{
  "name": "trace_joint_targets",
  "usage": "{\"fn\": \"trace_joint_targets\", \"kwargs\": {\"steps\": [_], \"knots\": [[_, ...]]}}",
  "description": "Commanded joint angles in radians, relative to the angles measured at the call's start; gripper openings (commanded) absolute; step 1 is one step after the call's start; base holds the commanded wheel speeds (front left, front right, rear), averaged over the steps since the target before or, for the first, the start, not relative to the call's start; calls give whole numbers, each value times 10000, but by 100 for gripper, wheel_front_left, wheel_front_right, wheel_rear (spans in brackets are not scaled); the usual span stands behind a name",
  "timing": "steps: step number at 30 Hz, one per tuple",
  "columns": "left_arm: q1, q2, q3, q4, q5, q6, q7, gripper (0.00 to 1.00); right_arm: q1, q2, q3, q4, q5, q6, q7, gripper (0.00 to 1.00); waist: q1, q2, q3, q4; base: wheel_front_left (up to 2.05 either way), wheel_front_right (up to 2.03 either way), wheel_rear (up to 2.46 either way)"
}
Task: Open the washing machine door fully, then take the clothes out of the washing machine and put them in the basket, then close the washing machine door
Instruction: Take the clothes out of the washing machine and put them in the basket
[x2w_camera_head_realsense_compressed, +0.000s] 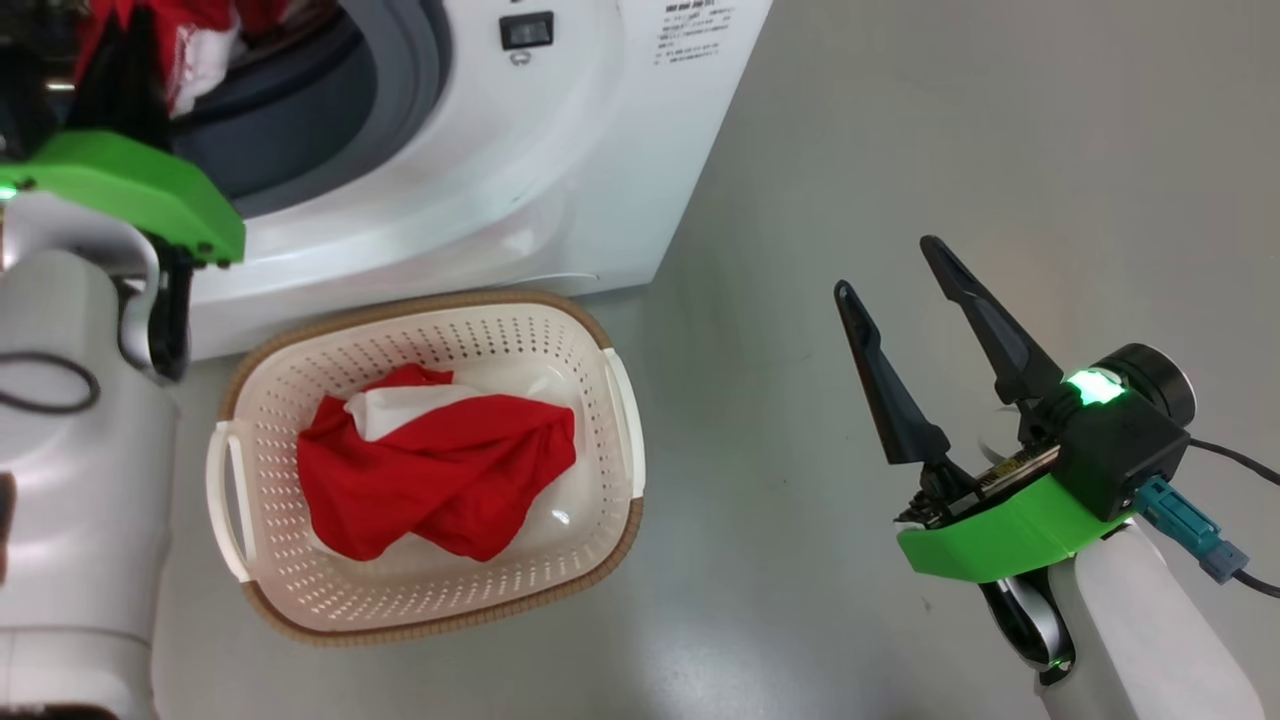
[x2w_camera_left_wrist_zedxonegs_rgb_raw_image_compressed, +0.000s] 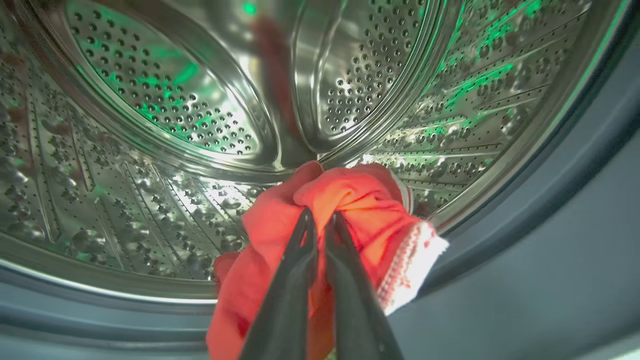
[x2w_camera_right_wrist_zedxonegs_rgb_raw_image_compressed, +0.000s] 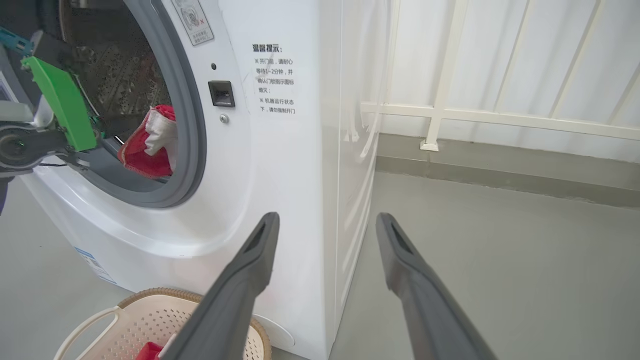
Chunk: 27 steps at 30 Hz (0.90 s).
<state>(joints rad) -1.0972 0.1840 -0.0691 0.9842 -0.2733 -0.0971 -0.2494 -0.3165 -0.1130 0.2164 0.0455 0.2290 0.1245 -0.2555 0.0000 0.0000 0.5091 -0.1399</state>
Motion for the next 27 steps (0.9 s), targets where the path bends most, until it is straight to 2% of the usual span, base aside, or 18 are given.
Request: {"fn": "trace_joint_targets", "kwargs": {"steps": [1, 2, 5, 18, 27], "knots": [[447, 445, 264, -798, -9, 47, -113, 0, 101, 39, 241, -184, 95, 62, -63, 100, 0, 0, -208, 102, 0, 0, 0], [893, 437, 389, -1567, 52, 153, -118, 0, 129, 49, 238, -156, 89, 62, -63, 100, 0, 0, -330, 142, 0, 0, 0], [1640, 400, 535, -2577, 188, 325, -120, 0, 178, 70, 213, -130, 94, 62, -63, 100, 0, 0, -557, 191, 0, 0, 0], [4188, -112, 1114, -5628, 263, 608, -123, 0, 573, 108, -128, -76, 62, 62, -63, 100, 0, 0, -1492, 549, 0, 0, 0], [5728, -311, 1089, -7188, 420, 560, -123, 0, 861, 152, -77, 114, 120, 62, -63, 100, 0, 0, -2140, 721, 0, 0, 0]]}}
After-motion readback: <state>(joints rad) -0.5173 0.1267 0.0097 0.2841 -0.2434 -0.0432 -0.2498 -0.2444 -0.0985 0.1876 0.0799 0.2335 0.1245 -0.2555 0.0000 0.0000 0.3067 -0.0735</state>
